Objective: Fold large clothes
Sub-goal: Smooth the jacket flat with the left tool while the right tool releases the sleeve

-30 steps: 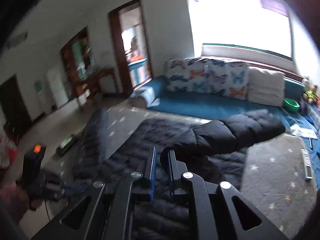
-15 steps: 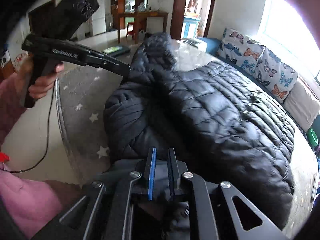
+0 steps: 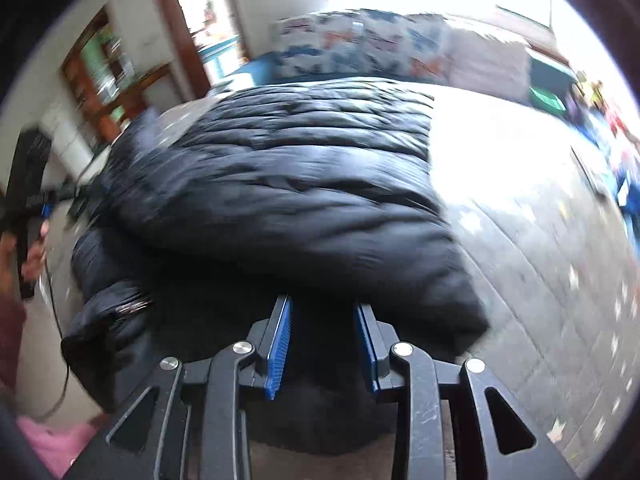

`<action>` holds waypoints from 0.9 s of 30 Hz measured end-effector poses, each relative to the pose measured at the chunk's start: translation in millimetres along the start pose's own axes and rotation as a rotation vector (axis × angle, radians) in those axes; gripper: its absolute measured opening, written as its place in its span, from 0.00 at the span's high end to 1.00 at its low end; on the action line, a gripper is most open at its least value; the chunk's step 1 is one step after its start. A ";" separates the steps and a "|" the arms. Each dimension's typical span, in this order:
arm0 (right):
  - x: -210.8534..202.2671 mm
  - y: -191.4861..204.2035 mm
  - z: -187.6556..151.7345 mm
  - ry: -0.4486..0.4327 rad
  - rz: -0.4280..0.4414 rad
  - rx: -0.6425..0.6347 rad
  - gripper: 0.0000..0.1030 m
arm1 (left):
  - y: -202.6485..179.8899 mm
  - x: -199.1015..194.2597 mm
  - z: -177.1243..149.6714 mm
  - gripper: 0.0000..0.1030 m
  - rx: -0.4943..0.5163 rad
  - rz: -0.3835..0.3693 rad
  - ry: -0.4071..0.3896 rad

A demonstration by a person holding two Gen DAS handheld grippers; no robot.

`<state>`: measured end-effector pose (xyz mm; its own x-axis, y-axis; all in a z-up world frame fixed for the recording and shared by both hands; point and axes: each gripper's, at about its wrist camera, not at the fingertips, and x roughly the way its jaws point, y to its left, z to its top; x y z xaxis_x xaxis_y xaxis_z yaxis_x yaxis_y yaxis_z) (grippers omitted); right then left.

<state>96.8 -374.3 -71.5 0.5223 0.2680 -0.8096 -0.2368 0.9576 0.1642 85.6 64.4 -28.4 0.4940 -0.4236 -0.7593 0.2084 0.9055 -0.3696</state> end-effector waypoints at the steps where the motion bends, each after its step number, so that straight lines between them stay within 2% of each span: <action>1: 0.7 -8.8 -1.6 -0.006 -0.016 0.020 0.67 | -0.3 4.1 -0.4 0.97 -0.007 -0.007 0.009; 3: 1.7 -23.8 -4.4 -0.019 -0.015 0.075 0.67 | -4.9 4.5 -4.8 0.97 -0.009 -0.011 0.013; 6: 9.1 -39.0 -9.7 -0.005 -0.112 0.116 0.67 | -9.9 9.1 -16.0 0.97 0.016 0.037 0.043; 8: 12.4 -44.8 -12.4 0.027 -0.090 0.142 0.67 | -6.2 16.9 -22.8 0.97 0.012 0.057 0.091; 10: 4.0 -38.2 -10.7 0.030 -0.109 0.103 0.67 | 0.2 15.9 -26.5 0.96 0.000 0.058 0.109; 15: -37.1 -21.1 3.4 -0.026 -0.127 0.025 0.67 | -4.0 -15.8 -17.3 0.96 0.028 0.075 0.029; 17: -43.4 -15.6 15.4 -0.055 -0.100 -0.002 0.59 | -14.6 -23.3 -9.1 0.93 0.053 0.041 -0.001; 19: -46.4 -5.9 31.9 -0.105 -0.085 -0.020 0.51 | -26.3 -18.4 -0.5 0.79 0.070 0.002 -0.008; 21: -37.3 1.4 46.6 -0.130 -0.053 -0.008 0.47 | -36.1 -4.1 6.2 0.72 0.079 -0.022 -0.002; 24: -17.2 8.0 60.4 -0.136 0.014 0.029 0.46 | -43.3 23.9 15.1 0.72 0.096 -0.027 0.020; 27: 7.2 8.6 59.0 -0.109 0.023 0.055 0.46 | -39.5 49.4 15.0 0.72 0.077 -0.027 0.061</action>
<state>146.9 -357.9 -42.7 0.6037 0.2971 -0.7398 -0.2059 0.9546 0.2153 114.4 8.1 -43.3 0.4352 -0.4467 -0.7817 0.2868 0.8918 -0.3499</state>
